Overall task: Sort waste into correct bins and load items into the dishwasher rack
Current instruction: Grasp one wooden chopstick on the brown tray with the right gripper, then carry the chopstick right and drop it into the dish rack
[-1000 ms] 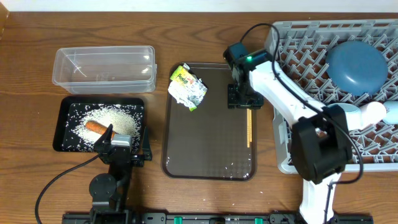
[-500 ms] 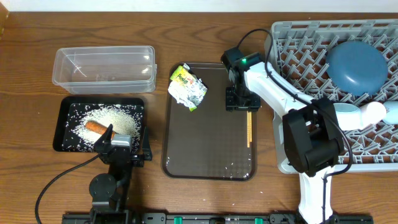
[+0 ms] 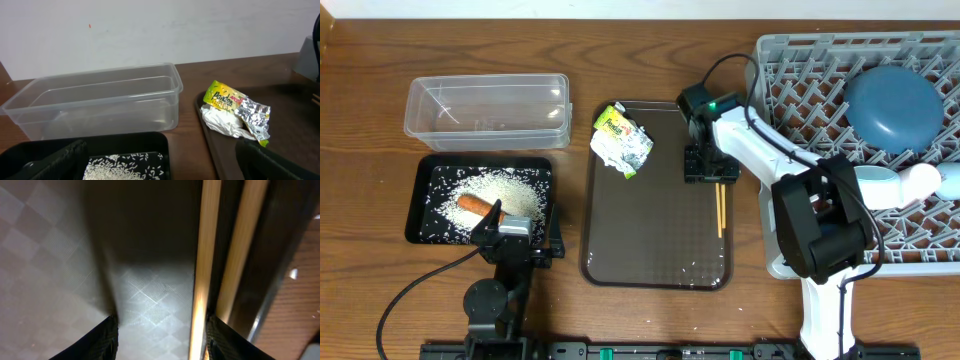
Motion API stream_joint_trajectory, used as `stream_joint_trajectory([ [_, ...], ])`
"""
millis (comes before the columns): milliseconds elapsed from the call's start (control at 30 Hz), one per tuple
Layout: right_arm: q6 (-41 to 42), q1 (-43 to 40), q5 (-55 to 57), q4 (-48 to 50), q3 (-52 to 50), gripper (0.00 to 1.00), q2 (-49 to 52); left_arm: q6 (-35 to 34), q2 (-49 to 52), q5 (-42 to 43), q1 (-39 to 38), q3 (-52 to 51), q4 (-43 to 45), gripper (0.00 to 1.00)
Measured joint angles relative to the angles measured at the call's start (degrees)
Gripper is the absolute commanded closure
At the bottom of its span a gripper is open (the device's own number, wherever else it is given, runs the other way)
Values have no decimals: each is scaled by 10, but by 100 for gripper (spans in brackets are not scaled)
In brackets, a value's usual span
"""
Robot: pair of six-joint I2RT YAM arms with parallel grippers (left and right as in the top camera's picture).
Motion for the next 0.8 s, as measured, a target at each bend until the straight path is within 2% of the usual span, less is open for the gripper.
stream_joint_trajectory([
  [133, 0, 0, -4, 5, -3, 50, 0, 0, 0, 0, 0, 0, 0, 4],
  [300, -1, 0, -3, 8, -3, 88, 0, 0, 0, 0, 0, 0, 0, 4],
  [367, 3, -1, 5, 8, -4, 99, 0, 0, 0, 0, 0, 0, 0, 4],
  [600, 3, -2, 0, 5, -1, 99, -1, 0, 0, 0, 0, 0, 0, 4],
  [800, -27, -21, -68, -25, 40, 99, -19, 0, 0, 0, 0, 0, 0, 4],
])
